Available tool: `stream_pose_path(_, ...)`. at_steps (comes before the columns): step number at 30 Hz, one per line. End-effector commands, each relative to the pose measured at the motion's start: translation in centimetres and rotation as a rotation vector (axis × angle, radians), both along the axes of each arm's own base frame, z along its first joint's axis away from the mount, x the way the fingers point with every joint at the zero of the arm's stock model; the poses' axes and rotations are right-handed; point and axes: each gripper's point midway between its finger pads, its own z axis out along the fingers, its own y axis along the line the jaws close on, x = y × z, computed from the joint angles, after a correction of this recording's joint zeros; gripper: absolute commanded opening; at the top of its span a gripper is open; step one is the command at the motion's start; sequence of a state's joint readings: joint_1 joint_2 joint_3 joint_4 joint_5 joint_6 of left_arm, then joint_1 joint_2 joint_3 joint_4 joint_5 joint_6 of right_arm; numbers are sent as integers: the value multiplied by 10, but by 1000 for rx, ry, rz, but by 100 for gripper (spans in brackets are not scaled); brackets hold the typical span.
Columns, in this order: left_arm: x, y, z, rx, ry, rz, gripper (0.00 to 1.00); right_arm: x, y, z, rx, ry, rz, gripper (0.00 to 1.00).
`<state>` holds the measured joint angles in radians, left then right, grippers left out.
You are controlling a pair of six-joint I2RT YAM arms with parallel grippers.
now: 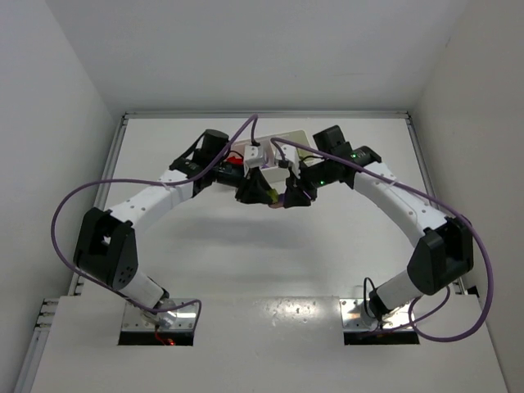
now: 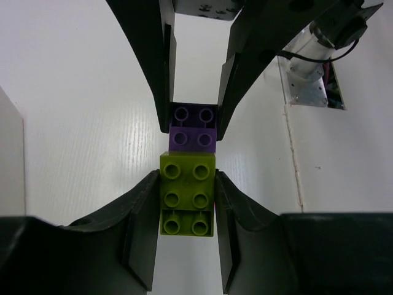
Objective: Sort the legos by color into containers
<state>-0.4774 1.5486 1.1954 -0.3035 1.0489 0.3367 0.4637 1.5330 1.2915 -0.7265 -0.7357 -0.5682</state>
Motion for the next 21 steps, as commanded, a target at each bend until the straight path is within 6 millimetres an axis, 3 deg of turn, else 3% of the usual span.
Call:
stream_pose_path(1, -1, -4, 50, -130, -102, 6, 0, -3, 2, 7, 27, -39, 16, 0)
stream_pose_path(7, 17, 7, 85, -197, -163, 88, 0, -9, -13, -7, -32, -32, -10, 0)
stream_pose_path(11, 43, 10, 90, -201, -184, 208, 0, -15, -29, -22, -86, -24, -51, 0)
stream_pose_path(14, 81, 8, 91, -204, -176, 354, 0, -12, -42, -21, -99, -14, -148, 0)
stream_pose_path(16, 110, -2, 70, -173, -97, 418, 0, -12, -49, -22, -101, -1, -201, 0)
stream_pose_path(17, 124, -7, 86, -192, -115, 432, 0, -13, -54, -18, -92, 1, -228, 0)
stream_pose_path(18, 133, -12, 83, -187, -98, 434, 0, -13, -59, -19, -96, 3, -254, 0)
stream_pose_path(19, 149, -19, 62, -165, -57, 439, 0, -20, -64, -26, -114, 31, -268, 0)
stream_pose_path(20, 161, -27, 76, -183, -74, 448, 0, -20, -70, -27, -114, 32, -285, 0)
stream_pose_path(21, 173, -30, 73, -178, -63, 474, 0, -21, -78, -27, -121, 36, -319, 0)
